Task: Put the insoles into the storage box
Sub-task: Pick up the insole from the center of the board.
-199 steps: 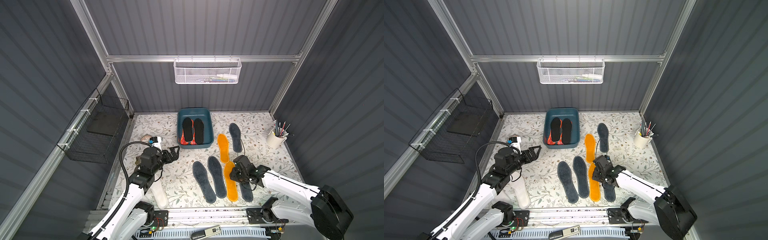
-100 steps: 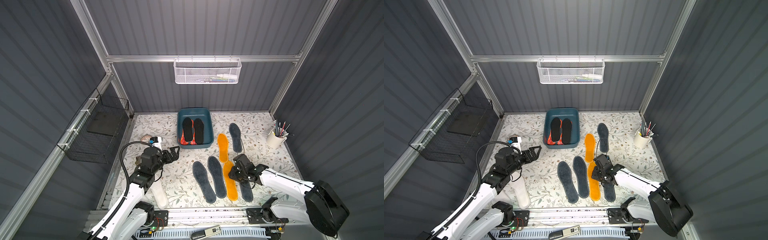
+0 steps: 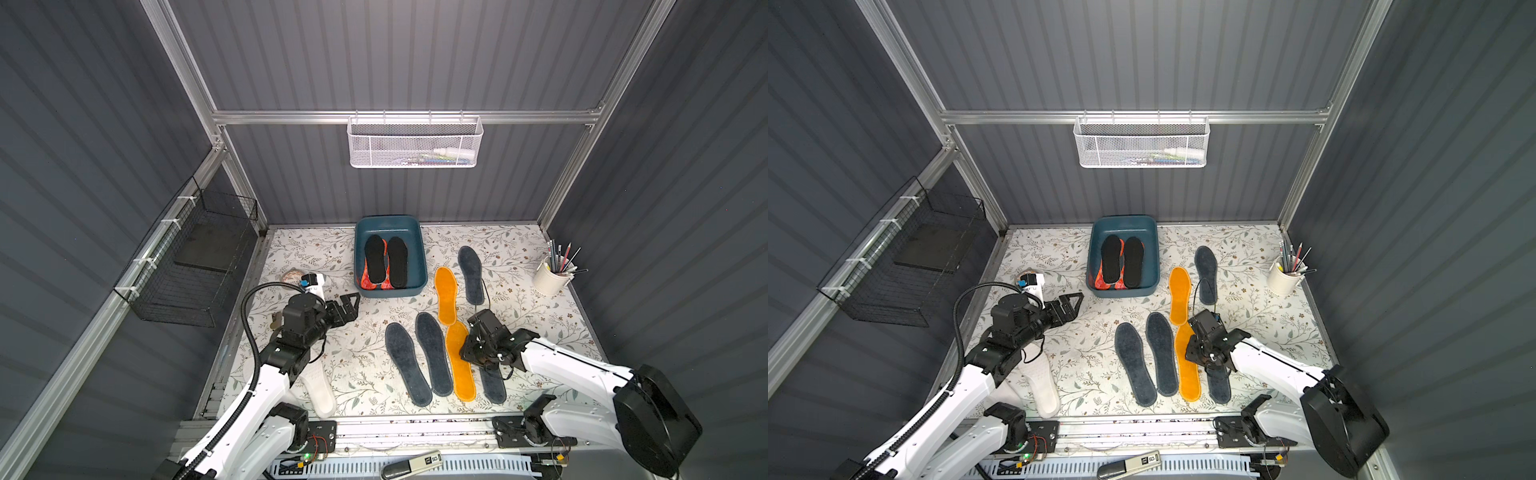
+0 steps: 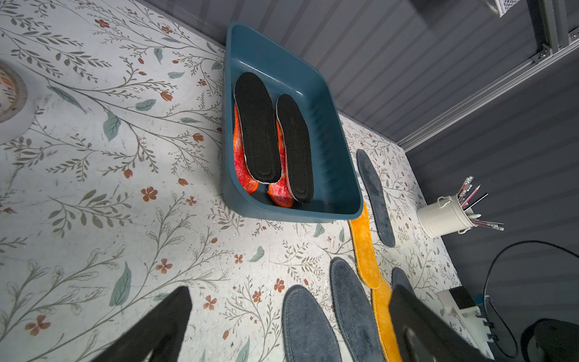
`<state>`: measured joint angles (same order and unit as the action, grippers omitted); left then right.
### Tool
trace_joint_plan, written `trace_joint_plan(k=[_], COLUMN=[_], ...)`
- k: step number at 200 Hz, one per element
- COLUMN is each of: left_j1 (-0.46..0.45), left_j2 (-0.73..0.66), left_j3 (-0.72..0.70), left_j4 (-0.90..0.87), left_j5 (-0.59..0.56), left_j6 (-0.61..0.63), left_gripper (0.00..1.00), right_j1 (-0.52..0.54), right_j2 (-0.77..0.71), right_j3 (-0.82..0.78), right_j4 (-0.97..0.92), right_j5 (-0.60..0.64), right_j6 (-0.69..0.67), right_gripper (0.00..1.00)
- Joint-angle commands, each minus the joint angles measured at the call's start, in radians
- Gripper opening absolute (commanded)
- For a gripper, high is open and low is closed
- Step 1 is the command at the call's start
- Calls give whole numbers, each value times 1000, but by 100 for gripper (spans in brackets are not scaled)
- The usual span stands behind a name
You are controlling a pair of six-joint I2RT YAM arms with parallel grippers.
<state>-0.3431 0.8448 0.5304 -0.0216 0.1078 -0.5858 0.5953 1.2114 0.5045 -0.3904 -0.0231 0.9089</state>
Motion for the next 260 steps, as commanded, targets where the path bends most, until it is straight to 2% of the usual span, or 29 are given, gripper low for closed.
trace_joint_plan(k=[1, 16, 41, 62, 93, 129, 165, 205, 260], left_j1=[5, 4, 4, 4, 4, 4, 4, 4, 4], left_j2=[-2, -7, -12, -12, -15, -16, -10, 6, 26], left_j3=[30, 28, 28, 33, 39, 40, 41, 35, 30], left_j4=[-3, -4, -5, -11, -20, -23, -17, 20, 62], left_j5=[7, 6, 3, 0, -3, -5, -7, 8, 33], left_j6=[20, 19, 20, 23, 27, 27, 20, -5, -37], left_gripper=[100, 100, 100, 100, 100, 100, 100, 100, 100], right_j1=[-5, -7, -15, -22, -25, -25, -31, -38, -39], right_j2=[21, 40, 79, 109, 112, 41, -78, -179, -249], right_j3=[-6, -4, 4, 12, 17, 23, 84, 157, 226], right_j4=[10, 34, 51, 59, 65, 54, -51, -142, -172], right_j5=[-3, -12, -28, -37, -32, 7, 81, 110, 49], right_j6=[-3, -6, -13, -16, -25, -40, -92, -135, -213], right_gripper=[45, 45, 39, 25, 0, 0, 0, 0, 0])
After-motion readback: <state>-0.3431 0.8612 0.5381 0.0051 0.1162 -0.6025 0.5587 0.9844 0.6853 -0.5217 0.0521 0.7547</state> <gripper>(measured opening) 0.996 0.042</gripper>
